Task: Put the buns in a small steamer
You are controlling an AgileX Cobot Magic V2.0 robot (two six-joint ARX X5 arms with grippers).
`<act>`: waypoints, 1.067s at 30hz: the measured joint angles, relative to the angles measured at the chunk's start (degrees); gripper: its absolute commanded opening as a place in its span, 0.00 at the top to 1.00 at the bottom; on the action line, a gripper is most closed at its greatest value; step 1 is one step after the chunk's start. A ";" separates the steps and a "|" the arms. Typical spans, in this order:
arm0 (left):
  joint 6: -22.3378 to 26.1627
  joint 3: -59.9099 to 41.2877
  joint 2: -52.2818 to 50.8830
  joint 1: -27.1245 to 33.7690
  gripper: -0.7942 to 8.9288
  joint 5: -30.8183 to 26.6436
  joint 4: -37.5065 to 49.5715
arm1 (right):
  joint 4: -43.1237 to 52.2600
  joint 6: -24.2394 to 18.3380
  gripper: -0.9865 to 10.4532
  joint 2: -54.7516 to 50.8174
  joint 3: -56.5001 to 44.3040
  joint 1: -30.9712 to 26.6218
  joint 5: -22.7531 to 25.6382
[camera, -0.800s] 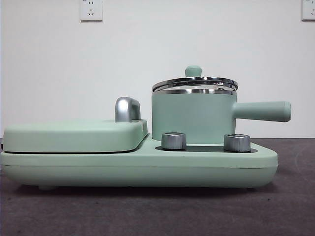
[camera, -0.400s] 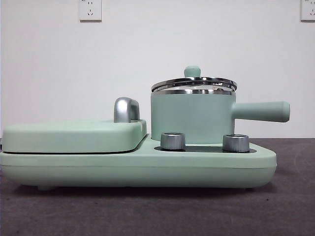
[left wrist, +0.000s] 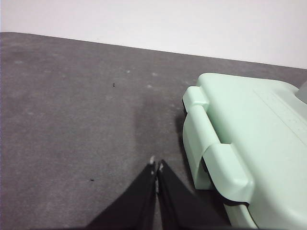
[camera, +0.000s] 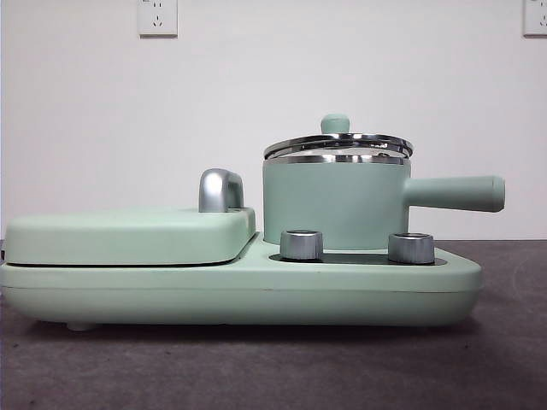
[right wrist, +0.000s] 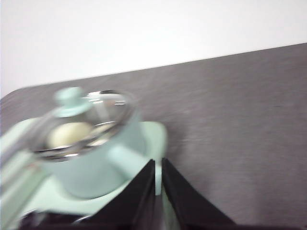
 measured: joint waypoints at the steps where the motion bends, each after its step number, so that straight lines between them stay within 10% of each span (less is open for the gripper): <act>1: 0.00 0.00 0.00 0.00 0.91 0.00 0.00 | 2.40 0.00 0.90 -0.85 -2.62 -1.31 0.02; 32: 0.00 -0.02 0.00 0.00 0.91 0.00 0.04 | 3.10 -8.68 0.90 -14.91 -17.90 -8.15 2.86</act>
